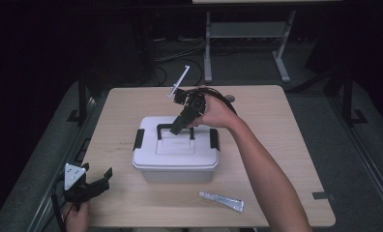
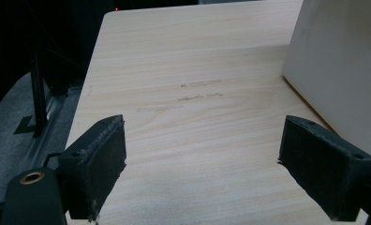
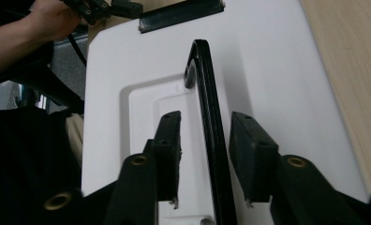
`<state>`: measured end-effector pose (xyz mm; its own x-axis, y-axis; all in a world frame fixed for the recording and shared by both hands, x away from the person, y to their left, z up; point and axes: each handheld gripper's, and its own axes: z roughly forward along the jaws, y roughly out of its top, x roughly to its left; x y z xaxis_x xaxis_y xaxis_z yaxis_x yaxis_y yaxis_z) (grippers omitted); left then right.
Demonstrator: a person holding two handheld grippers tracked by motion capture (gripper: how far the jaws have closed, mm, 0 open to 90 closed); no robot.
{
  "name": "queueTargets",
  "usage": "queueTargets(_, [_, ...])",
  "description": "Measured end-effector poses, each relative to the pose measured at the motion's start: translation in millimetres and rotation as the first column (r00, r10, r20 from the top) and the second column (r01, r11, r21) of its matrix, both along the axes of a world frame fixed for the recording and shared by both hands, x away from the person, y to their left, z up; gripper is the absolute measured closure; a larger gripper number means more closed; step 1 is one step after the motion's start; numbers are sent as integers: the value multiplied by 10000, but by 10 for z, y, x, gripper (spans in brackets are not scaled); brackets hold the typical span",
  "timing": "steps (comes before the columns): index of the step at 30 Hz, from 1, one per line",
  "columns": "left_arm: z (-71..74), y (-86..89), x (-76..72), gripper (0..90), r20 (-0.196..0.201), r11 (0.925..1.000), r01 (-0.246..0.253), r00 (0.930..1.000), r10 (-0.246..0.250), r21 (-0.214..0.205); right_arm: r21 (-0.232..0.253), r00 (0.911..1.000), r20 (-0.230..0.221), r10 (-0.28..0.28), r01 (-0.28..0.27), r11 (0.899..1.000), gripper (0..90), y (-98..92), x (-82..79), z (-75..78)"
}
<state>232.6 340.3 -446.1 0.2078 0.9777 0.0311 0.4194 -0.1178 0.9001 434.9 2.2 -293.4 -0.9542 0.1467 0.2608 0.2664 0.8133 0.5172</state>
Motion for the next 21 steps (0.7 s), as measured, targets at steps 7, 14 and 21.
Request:
queueTargets(7, [4,12,-3,140,21,10000,-55,10000,55,-75,-97,9999,61,146,-145,9998,770,18,-1,-5])
queueTargets(14, [3,13,-3,140,-6,10000,-46,10000,46,-58,-66,9991,78,418,-417,9991,820,24,-25,12])
queueTargets(21, [4,21,-5,140,37,10000,-62,10000,62,-74,-57,9977,225,647,-646,9979,827,27,-39,24])
